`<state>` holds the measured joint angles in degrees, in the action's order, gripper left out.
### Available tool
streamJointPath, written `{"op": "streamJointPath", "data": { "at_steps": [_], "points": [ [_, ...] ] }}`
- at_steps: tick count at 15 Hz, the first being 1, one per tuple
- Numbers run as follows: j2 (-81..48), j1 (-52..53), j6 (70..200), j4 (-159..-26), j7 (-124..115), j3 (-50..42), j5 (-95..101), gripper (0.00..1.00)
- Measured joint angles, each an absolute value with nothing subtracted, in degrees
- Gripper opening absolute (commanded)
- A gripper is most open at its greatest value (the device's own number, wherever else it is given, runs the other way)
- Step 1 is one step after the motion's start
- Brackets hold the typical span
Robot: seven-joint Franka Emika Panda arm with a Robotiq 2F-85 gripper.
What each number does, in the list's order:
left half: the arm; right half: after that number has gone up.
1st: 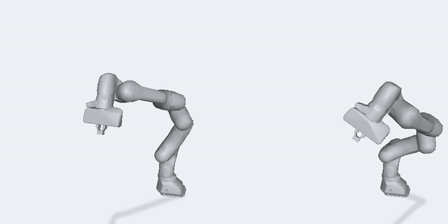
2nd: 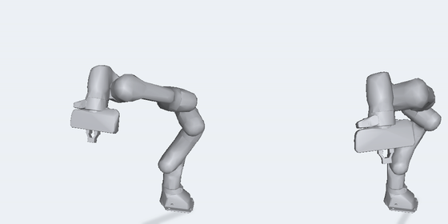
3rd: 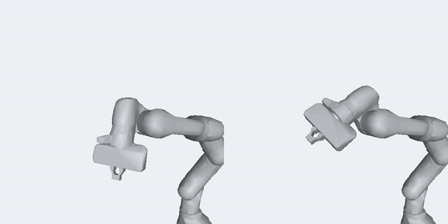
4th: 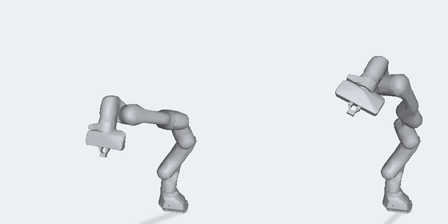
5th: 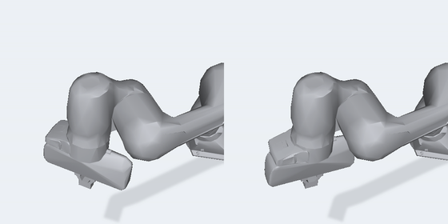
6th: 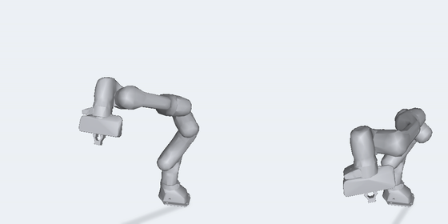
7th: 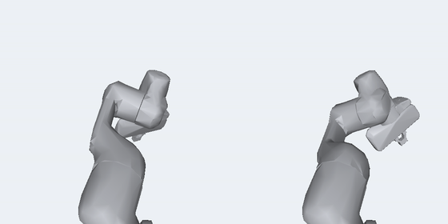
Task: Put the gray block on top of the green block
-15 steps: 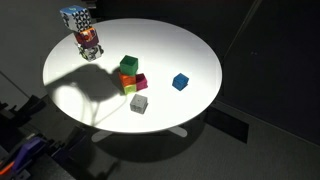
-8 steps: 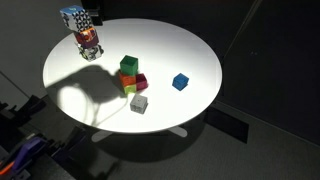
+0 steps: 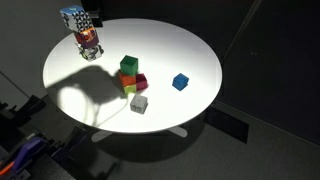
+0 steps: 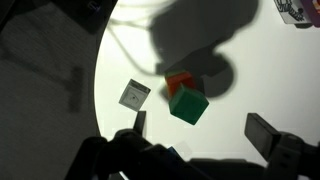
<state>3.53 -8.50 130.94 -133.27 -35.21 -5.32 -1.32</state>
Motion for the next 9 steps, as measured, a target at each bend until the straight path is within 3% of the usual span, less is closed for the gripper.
{"op": "streamJointPath", "data": {
  "at_steps": [9],
  "points": [
    [2.25,-10.52,131.63,-133.88,-24.09,-9.29,2.22,1.0]
  ]
}}
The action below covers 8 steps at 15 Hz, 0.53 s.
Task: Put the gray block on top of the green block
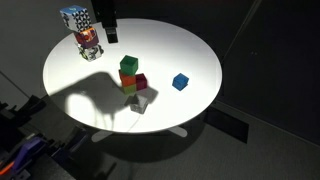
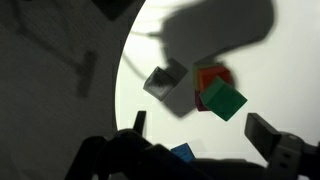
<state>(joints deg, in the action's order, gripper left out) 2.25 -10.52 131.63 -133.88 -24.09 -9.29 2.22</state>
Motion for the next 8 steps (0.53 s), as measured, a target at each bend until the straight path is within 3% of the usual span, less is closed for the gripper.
{"op": "streamJointPath", "data": {
  "at_steps": [8],
  "points": [
    [-5.39,-12.06,142.02,-133.78,-9.77,-12.17,2.14,1.0]
  ]
}}
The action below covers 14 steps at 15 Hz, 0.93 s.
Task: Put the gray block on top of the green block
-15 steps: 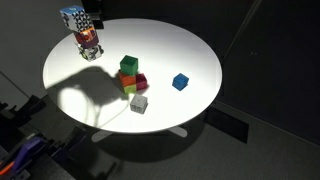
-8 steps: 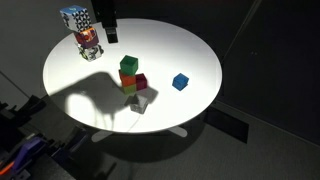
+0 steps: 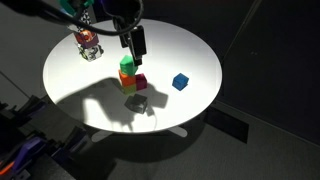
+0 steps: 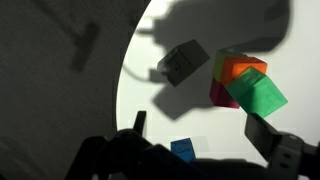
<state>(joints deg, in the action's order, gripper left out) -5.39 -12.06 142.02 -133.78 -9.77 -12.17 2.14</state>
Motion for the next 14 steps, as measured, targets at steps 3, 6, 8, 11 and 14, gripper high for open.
{"op": "streamJointPath", "data": {
  "at_steps": [3,6,8,11,14],
  "points": [
    [-8.57,-12.08,145.46,-133.74,-4.06,-12.25,1.55,1.0],
    [-10.73,-12.33,146.19,-133.55,1.42,-12.25,0.14,1.0],
    [-11.75,-12.77,146.18,-133.39,3.9,-12.25,-0.1,1.0],
    [-13.08,-13.53,146.11,-133.21,6.88,-12.28,0.18,1.0],
    [-13.87,-13.73,146.07,-133.05,8.15,-12.49,1.2,1.0]
  ]
}}
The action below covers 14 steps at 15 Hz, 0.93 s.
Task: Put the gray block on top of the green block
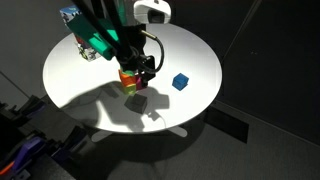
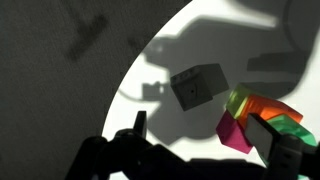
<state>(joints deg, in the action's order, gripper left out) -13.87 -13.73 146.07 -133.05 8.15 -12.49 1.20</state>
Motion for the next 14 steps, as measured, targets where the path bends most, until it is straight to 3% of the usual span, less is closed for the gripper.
{"op": "streamJointPath", "data": {
  "at_steps": [14],
  "points": [
    [-16.4,-14.02,149.29,-133.01,11.94,-12.19,1.13,1.0]
  ]
}}
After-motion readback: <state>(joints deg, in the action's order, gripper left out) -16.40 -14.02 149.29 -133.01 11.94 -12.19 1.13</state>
